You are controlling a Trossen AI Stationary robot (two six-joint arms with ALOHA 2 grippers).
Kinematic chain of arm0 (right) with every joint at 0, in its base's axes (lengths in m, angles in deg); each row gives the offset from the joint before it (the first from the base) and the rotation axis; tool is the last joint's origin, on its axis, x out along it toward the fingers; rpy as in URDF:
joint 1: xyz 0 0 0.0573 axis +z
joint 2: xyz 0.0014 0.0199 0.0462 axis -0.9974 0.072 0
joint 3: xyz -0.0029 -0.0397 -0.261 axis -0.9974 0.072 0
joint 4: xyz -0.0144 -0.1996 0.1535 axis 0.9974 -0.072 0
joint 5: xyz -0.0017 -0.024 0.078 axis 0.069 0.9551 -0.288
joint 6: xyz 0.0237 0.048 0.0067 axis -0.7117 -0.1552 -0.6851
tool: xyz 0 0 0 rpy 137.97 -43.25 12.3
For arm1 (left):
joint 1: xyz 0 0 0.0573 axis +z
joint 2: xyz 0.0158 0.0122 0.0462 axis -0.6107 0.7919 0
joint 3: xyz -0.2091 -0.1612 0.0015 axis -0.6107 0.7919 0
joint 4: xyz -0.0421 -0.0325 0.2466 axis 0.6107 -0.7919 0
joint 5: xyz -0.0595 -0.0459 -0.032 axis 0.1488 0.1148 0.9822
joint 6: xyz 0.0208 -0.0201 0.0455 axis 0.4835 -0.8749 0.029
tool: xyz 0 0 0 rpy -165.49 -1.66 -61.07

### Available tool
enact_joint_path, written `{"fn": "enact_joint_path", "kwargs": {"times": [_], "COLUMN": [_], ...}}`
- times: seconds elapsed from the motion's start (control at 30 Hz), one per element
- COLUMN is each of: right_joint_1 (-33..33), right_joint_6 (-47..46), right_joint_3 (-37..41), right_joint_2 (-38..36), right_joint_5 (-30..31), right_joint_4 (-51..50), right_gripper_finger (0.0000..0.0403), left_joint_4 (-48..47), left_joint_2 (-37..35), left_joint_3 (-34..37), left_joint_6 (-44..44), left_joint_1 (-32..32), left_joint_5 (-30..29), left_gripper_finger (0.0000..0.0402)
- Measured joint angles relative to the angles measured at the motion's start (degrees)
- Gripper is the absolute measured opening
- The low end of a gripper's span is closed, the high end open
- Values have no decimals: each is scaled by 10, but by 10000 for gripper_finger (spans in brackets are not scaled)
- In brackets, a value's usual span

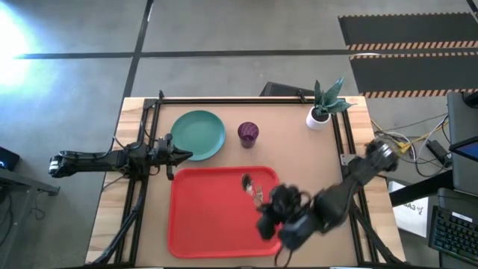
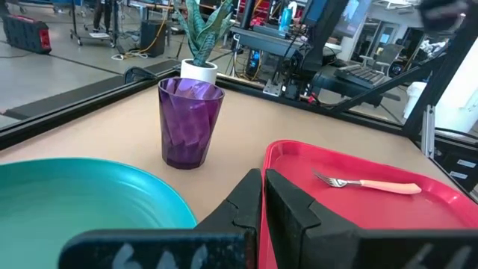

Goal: Pick and place plate/cup/fork/spoon on tray
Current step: Put the orange spoon on the red serving tray to the left of the orange fork

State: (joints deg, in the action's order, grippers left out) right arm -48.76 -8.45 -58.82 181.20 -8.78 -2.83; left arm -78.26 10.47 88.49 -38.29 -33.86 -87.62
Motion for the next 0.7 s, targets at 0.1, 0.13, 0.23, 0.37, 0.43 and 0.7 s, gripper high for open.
{"fn": "enact_joint_path", "kwargs": {"times": [0.1,0.13,0.23,0.37,0.43,0.7], "right_joint_1": [18,23,32,35,35,30], "right_joint_6": [-39,-49,-90,-172,-217,-389], "right_joint_3": [-60,-81,-140,-211,-243,-283], "right_joint_2": [71,95,162,248,285,361], "right_joint_5": [0,0,1,-2,-17,-147], "right_joint_4": [-3,-3,-23,-90,-134,-315], "right_gripper_finger": [33,33,33,33,33,33], "left_joint_4": [0,0,0,0,0,0], "left_joint_2": [0,0,0,0,0,0], "left_joint_3": [0,0,0,0,0,0], "left_joint_6": [0,0,0,0,0,0], "left_joint_1": [0,0,0,0,0,0], "left_joint_5": [0,0,0,0,0,0], "left_gripper_finger": [0,0,0,0,0,0]}}
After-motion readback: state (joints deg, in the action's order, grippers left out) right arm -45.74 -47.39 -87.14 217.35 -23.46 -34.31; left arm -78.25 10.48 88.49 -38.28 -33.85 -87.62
